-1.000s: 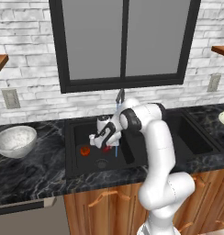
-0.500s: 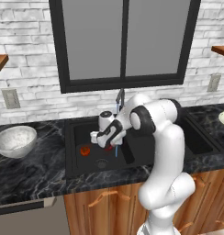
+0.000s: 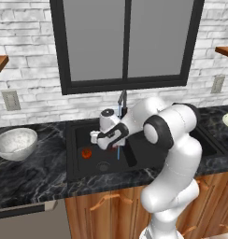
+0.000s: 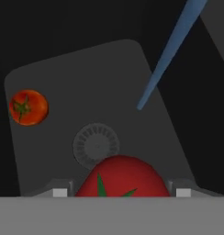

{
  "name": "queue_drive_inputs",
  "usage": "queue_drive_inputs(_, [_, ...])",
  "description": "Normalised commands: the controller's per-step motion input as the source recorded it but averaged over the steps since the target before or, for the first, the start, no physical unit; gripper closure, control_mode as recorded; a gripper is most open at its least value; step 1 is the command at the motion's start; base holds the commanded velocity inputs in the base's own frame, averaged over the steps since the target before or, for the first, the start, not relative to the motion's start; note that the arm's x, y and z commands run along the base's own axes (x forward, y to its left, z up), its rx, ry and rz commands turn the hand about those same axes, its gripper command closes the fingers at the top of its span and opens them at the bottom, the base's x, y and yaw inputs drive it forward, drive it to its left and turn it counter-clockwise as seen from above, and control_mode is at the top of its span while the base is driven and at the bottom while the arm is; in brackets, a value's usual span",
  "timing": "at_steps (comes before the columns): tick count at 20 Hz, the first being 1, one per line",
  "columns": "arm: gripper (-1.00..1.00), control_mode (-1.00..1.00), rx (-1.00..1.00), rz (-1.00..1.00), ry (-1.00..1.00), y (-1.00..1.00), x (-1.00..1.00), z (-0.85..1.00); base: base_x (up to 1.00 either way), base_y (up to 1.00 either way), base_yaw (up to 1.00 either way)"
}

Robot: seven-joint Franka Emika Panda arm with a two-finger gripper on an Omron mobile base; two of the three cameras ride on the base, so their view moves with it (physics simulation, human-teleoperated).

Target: Pick the tomatos from the sink and place them in one bowl. Place the carrot in the other bowl. Then turn off the sink faucet.

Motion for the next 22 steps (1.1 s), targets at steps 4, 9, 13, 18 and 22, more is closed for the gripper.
queue_drive_inputs(4, [1.00, -1.00, 0.00, 0.00, -0.04, 0.41, -0.25, 0.55, 0.00, 0.00, 0.00])
queue_drive_inputs(9, [1.00, -1.00, 0.00, 0.00, -0.04, 0.61, -0.20, 0.46, 0.00, 0.00, 0.00])
queue_drive_inputs(13, [1.00, -1.00, 0.00, 0.00, -0.03, 0.55, -0.15, 0.49, 0.00, 0.00, 0.00])
queue_drive_inputs(18, [1.00, -1.00, 0.00, 0.00, -0.01, 0.53, -0.04, 0.57, 0.00, 0.00, 0.00])
queue_drive_inputs(22, [1.00, -1.00, 0.00, 0.00, 0.00, 0.66, 0.00, 0.32, 0.00, 0.00, 0.00])
